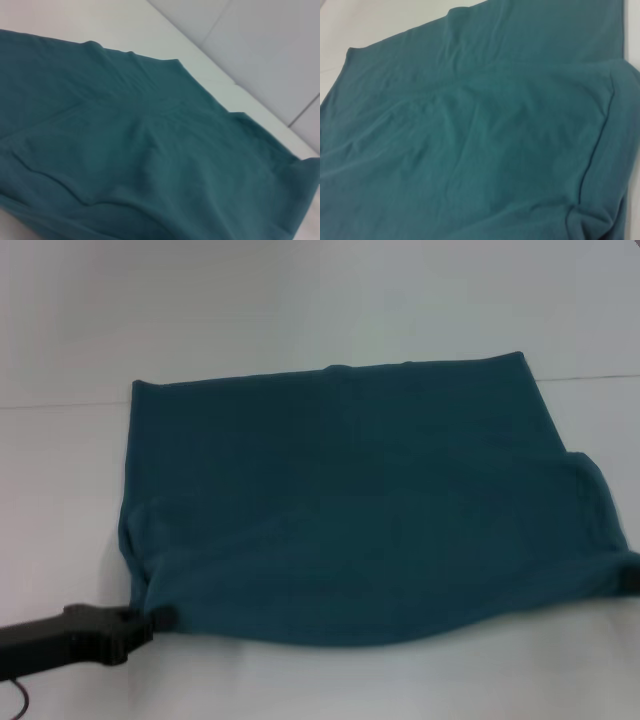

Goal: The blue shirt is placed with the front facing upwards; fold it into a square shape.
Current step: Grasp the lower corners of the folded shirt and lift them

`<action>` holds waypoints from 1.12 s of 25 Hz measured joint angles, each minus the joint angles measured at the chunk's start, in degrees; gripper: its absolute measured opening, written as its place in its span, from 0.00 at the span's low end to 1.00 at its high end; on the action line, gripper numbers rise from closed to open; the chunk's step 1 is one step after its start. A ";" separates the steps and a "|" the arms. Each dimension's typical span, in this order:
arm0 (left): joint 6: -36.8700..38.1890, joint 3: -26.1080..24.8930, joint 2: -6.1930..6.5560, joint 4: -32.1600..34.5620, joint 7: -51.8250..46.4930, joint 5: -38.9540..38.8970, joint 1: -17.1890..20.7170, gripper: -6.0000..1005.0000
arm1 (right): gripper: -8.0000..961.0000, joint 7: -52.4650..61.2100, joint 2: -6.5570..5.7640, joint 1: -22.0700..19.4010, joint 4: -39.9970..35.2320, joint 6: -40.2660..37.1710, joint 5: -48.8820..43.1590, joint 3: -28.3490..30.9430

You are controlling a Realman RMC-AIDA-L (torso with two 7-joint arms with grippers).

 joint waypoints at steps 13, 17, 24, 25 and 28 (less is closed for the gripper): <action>10.05 -2.38 -0.09 0.23 0.94 0.50 3.69 0.03 | 0.05 -3.79 -0.38 -4.12 3.31 -6.84 -0.16 6.70; 12.21 -3.67 -0.08 0.62 0.88 0.65 5.08 0.03 | 0.05 -4.29 -0.04 -5.67 3.45 -9.11 -0.32 7.66; 15.92 -6.50 -0.17 0.74 1.22 1.29 7.15 0.03 | 0.05 -5.11 0.23 -9.04 3.49 -11.93 -0.41 8.12; 16.17 -6.61 -0.18 0.76 1.26 1.34 7.43 0.03 | 0.05 -5.13 0.23 -9.54 3.52 -12.03 -0.41 8.17; 16.69 -6.69 -0.25 0.78 1.53 1.67 7.97 0.03 | 0.05 -5.22 0.25 -10.37 3.56 -12.37 -0.41 8.42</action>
